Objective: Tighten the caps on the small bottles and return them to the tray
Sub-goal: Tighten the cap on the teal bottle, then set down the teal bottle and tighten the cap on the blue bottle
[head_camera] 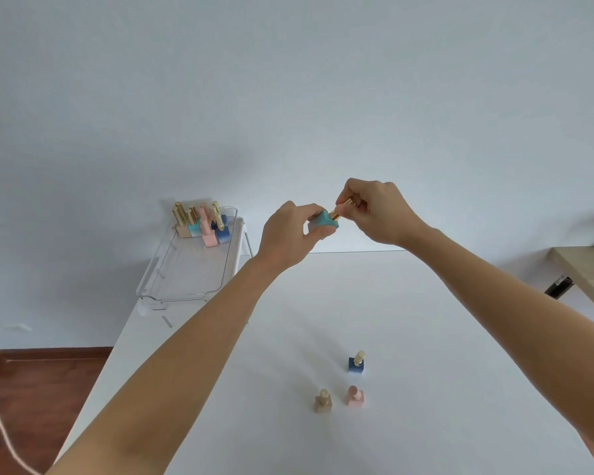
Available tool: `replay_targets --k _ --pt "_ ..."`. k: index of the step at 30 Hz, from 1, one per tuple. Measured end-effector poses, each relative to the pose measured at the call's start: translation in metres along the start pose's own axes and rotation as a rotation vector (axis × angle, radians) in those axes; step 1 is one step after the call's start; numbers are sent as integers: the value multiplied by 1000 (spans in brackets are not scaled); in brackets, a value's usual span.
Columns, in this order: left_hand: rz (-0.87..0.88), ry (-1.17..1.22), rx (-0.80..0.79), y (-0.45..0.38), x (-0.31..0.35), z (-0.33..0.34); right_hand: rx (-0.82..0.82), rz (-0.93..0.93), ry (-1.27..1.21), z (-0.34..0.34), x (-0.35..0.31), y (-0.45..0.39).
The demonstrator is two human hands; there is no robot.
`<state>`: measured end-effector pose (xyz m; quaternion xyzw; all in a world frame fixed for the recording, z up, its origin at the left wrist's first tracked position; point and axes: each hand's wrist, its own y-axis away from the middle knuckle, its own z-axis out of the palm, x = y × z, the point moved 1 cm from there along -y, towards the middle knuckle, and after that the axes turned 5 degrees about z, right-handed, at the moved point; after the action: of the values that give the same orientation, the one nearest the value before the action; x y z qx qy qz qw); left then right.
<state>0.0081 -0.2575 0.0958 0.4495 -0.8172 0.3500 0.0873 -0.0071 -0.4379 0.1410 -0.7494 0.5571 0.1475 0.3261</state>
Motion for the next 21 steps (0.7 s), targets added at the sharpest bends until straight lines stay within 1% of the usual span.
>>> replay_targets --k 3,8,11,14,17,19,21 --pt "-29 76 -49 5 -3 10 -43 45 -30 4 9 5" --pt "-104 219 -200 31 -14 51 -178 126 -31 23 41 26" --pt "-199 200 -332 54 -26 86 -250 201 40 45 71 41" --pt "-312 164 -513 80 -45 122 -315 324 122 69 110 57" --pt "-398 194 -678 111 -57 155 -393 404 215 93 143 78" --pt "-421 218 -748 129 -59 175 -463 438 261 108 161 93" --pt "-424 242 -779 140 -56 193 -514 460 286 121 173 105"
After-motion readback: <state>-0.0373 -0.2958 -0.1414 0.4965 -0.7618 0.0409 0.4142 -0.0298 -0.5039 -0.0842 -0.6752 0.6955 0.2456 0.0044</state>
